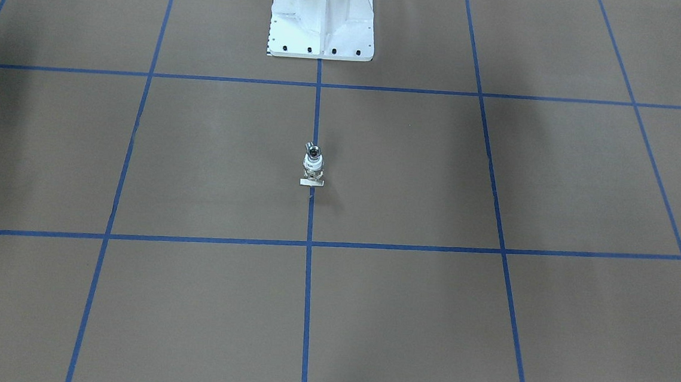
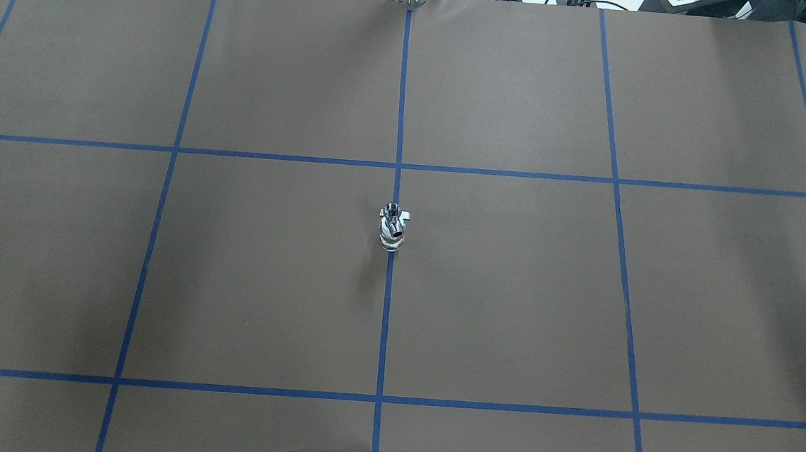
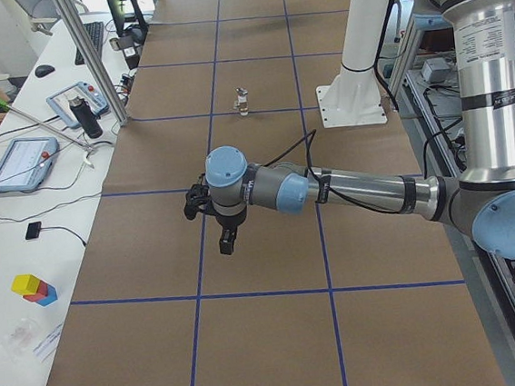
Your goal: Assemble PPR valve and pipe with both arms
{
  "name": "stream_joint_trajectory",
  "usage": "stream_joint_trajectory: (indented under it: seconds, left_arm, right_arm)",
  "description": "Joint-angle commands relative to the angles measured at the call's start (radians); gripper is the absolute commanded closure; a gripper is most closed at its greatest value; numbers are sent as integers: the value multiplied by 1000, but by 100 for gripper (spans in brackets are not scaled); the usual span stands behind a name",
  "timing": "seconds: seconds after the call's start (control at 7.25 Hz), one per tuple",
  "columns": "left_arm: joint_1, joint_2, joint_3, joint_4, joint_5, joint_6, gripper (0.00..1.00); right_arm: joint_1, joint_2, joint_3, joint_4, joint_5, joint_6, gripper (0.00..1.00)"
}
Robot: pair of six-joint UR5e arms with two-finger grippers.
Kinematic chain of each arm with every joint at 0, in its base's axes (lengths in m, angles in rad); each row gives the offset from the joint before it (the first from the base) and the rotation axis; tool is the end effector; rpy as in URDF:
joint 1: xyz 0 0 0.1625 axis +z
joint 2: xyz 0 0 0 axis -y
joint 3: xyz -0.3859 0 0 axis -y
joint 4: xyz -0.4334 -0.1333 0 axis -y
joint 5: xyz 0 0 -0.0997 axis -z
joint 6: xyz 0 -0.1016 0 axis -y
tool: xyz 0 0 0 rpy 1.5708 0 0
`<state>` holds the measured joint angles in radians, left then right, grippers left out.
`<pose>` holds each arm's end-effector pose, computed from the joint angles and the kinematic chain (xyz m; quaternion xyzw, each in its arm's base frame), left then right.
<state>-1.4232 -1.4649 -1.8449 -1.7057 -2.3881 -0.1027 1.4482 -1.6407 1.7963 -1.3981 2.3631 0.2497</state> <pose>0.0153 -0.5056 0.5103 0.0884 0.4070 0.0803 0.9056 -0.0029 -0.5222 0.5157 0.0777 -0.4020 -0.0051 0.9123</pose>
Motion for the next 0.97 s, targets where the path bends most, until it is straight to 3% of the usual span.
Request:
stream_joint_trajectory:
  seconds: [0.0, 0.83]
  left_arm:
    - [-2, -3, -2, 0, 0, -3, 0]
    - [1, -2, -14, 0, -2, -3, 0]
  right_arm:
    - [0, 1, 2, 1, 1, 3, 0]
    - [-5, 12, 9, 1, 5, 5, 0]
